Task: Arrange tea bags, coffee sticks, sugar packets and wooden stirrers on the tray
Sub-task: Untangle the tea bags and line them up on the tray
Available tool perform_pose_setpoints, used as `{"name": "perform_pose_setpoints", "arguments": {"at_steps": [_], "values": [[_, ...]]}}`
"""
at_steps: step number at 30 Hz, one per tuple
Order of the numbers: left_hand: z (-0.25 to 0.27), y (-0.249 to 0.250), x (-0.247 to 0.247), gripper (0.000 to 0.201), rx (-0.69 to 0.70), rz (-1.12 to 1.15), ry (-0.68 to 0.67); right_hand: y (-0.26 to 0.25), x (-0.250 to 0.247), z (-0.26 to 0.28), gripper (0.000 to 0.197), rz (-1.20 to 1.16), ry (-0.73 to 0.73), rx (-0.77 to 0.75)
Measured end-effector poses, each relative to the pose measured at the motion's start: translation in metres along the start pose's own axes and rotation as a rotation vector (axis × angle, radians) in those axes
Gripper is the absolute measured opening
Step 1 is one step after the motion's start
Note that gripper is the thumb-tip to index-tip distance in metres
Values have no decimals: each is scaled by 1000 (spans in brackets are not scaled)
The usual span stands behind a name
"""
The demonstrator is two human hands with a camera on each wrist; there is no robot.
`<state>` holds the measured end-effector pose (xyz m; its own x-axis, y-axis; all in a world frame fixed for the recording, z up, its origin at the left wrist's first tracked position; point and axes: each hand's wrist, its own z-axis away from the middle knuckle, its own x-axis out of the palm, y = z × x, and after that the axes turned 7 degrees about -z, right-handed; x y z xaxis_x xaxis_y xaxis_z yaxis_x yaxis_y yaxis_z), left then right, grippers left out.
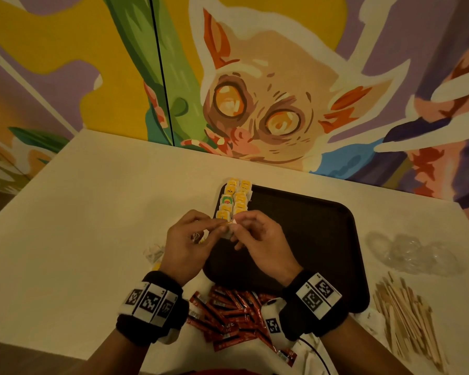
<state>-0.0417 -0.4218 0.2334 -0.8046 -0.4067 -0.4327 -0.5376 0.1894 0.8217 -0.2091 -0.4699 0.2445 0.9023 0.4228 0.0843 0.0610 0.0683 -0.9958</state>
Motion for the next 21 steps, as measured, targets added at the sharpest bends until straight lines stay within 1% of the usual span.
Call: {"name": "perform_pose_setpoints", "arguments": {"at_steps": [2, 5, 8, 10, 12, 14, 17, 18, 19, 21], "values": [[0, -2, 0, 19, 99, -96, 40, -4, 1, 0, 15, -70, 1, 48], [1, -6, -2, 20, 209, -219, 84, -7, 3, 2, 13, -53, 12, 25], [4, -7, -3, 19, 268, -253, 130, -7, 2, 3, 16, -33, 37, 10], [5, -9, -3, 19, 272, -237, 146, -6, 1, 3, 18, -32, 37, 7], [4, -10, -4, 18, 251, -222, 130, -6, 0, 3, 19, -30, 25, 7], [4, -8, -5, 24, 192, -205, 74, -6, 0, 3, 19, -29, 24, 13], [4, -3, -7, 44, 10, -57, -15, -8, -3, 3, 20, -6, 4, 21], [4, -1, -8, 46, -53, 11, -41, -8, -5, 4, 20, 2, -17, 16], [3, 0, -10, 43, -95, 70, -73, -9, -6, 4, 20, 11, -41, 8], [1, 2, -13, 35, -105, 133, -156, -9, -8, 6, 20, 22, -83, -6]]}}
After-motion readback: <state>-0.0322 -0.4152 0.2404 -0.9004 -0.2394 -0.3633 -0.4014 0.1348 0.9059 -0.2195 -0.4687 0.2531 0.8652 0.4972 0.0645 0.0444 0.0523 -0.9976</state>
